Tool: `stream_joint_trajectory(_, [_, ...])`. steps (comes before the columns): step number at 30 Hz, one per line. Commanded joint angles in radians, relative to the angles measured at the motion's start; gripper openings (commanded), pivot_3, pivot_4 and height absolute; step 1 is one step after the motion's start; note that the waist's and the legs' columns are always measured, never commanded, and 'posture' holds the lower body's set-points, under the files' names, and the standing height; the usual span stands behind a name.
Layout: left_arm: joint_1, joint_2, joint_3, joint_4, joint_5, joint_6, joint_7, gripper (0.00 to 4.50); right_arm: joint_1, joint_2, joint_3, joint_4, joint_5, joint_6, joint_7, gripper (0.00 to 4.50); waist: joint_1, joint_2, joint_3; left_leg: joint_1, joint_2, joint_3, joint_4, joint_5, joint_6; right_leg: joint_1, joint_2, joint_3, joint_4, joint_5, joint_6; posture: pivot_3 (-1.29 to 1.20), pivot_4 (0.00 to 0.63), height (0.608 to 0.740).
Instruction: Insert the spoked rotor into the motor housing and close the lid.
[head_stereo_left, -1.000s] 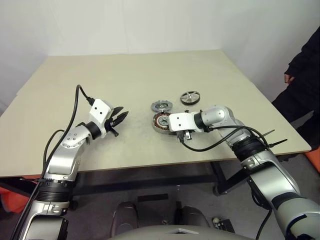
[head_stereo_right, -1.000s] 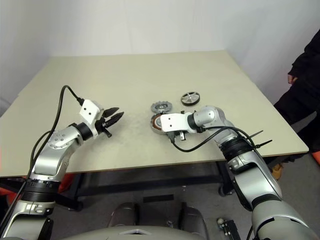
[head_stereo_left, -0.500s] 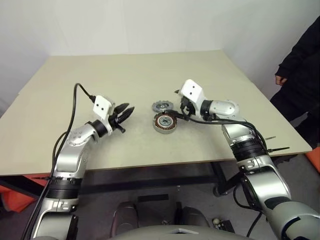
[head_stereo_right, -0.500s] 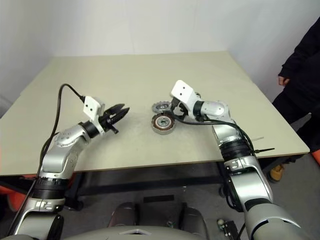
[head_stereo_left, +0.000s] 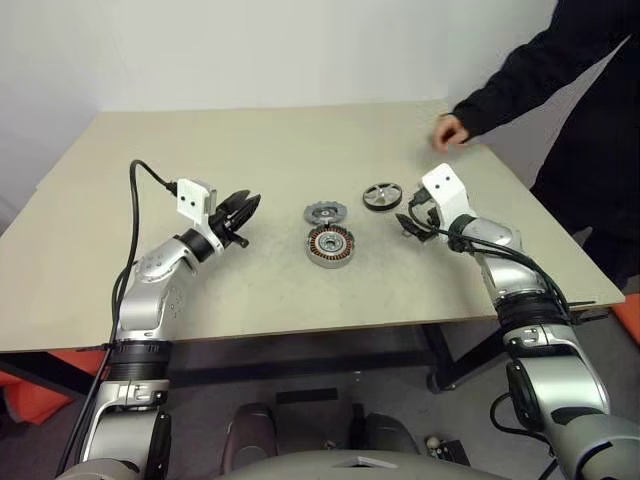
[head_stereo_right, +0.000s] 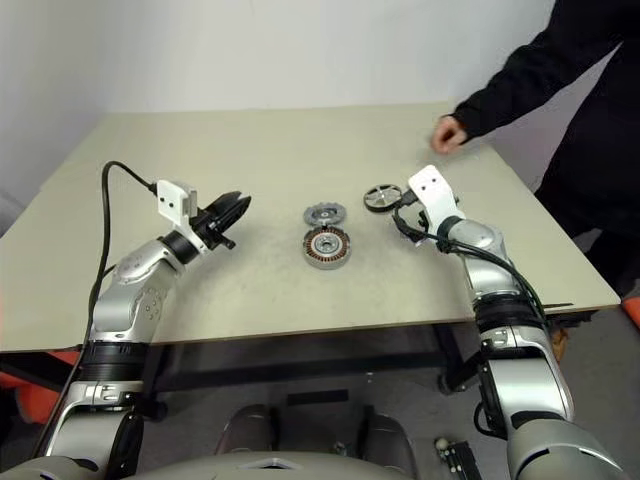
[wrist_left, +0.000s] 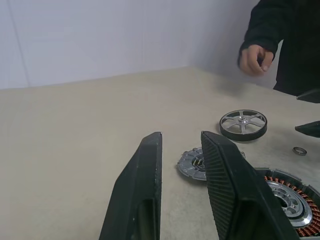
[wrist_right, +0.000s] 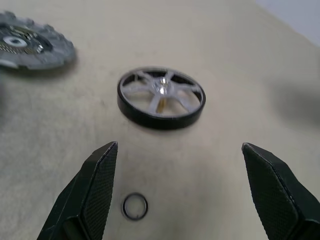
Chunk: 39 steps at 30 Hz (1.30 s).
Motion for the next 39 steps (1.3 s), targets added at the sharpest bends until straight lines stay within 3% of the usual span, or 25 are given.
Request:
stream_joint_trajectory(1, [-0.011,0.008,-0.003,-0.014,0.008,-0.028,-0.007,1.30,0.001,0.009,-0.016,-0.006,0.024,0.023,-0.011,4.47,0.000,0.000,0.000,0.000,0.000,0.000,0.000,0.000,0.000,0.000,0.000,0.000,0.000,0.000,0.000,0.00,0.000,0.740])
stream_joint_trajectory(39, [0.015,0.019,-0.019,-0.014,0.053,-0.051,0.002,1.30,-0.033,0.024,-0.005,0.044,0.013,-0.005,-0.024,4.47,0.000,0.000,0.000,0.000,0.000,0.000,0.000,0.000,0.000,0.000,0.000,0.000,0.000,0.000,0.000,0.00,0.000,0.740])
